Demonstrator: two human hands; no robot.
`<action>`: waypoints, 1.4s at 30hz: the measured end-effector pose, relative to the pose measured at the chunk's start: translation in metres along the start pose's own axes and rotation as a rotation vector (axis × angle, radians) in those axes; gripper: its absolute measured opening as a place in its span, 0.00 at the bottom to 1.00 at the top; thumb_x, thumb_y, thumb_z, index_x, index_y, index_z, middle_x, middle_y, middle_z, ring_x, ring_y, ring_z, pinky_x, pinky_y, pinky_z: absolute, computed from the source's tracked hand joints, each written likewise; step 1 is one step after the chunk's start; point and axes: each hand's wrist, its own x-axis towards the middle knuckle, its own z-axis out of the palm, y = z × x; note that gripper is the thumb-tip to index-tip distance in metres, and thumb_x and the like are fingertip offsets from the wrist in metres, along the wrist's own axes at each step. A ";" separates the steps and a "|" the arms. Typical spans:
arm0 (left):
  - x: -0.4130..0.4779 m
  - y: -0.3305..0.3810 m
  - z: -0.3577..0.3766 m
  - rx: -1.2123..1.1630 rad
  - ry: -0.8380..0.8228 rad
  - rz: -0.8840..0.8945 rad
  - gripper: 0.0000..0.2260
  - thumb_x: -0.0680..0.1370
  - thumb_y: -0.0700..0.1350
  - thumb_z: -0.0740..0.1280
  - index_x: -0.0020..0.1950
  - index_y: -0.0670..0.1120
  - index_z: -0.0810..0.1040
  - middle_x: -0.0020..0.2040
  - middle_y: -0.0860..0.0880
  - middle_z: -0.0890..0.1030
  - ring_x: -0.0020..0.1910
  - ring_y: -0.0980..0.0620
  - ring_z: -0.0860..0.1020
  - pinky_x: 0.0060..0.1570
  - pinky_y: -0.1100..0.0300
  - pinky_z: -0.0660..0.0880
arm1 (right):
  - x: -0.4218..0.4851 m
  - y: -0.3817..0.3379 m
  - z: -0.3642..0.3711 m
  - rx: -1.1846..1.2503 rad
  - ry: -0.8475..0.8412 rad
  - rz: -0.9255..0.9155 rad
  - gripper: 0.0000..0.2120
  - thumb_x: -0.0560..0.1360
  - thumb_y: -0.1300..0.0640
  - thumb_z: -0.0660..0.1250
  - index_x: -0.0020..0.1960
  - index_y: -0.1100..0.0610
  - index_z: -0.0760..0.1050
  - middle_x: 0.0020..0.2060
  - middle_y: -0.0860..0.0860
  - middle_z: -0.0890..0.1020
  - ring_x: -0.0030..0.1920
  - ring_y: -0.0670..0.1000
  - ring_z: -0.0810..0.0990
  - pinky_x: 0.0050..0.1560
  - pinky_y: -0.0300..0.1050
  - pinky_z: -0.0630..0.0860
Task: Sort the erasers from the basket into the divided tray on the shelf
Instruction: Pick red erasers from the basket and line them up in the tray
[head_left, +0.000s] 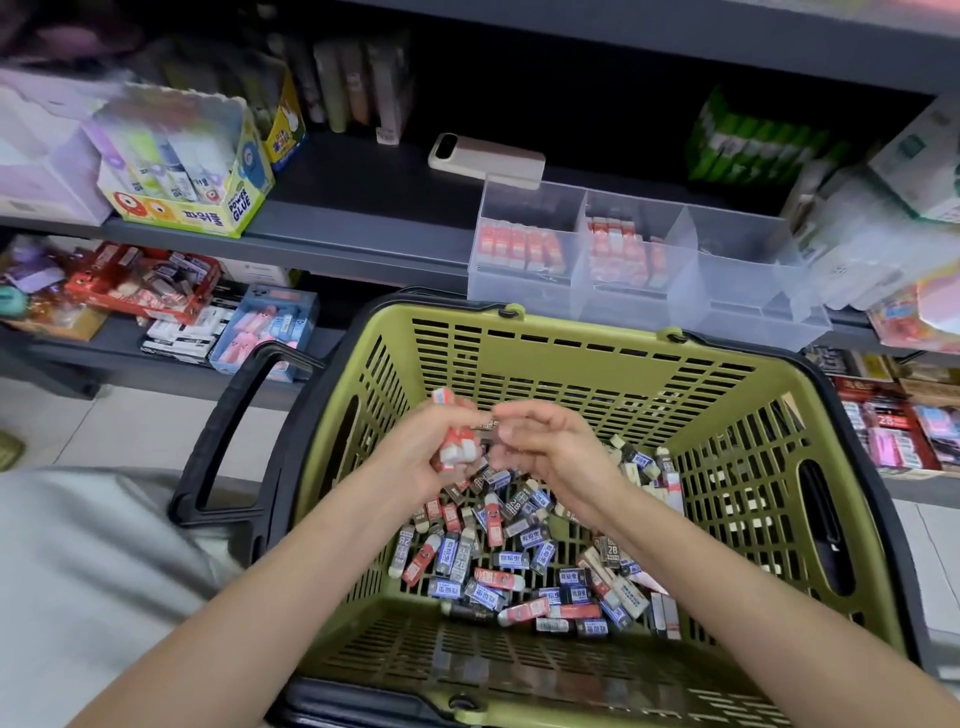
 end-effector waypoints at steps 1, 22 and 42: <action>-0.001 0.004 -0.003 -0.039 0.054 0.023 0.11 0.66 0.34 0.72 0.44 0.43 0.74 0.32 0.47 0.77 0.26 0.54 0.73 0.29 0.62 0.72 | 0.002 0.010 -0.002 -0.281 0.074 0.011 0.05 0.73 0.66 0.67 0.48 0.62 0.79 0.34 0.55 0.82 0.32 0.50 0.81 0.36 0.39 0.79; -0.033 0.051 -0.053 -0.337 -0.316 0.464 0.24 0.48 0.42 0.84 0.41 0.46 0.83 0.32 0.48 0.75 0.27 0.54 0.74 0.26 0.64 0.72 | 0.071 0.085 0.021 -1.314 0.155 0.030 0.08 0.76 0.53 0.63 0.47 0.58 0.72 0.39 0.53 0.80 0.39 0.54 0.80 0.34 0.42 0.72; -0.027 0.042 -0.049 0.225 -0.051 0.542 0.07 0.67 0.41 0.76 0.40 0.49 0.80 0.34 0.52 0.76 0.31 0.55 0.75 0.30 0.63 0.74 | 0.053 0.071 0.027 -0.763 0.135 0.180 0.10 0.67 0.54 0.76 0.38 0.60 0.79 0.31 0.51 0.83 0.32 0.49 0.80 0.37 0.43 0.76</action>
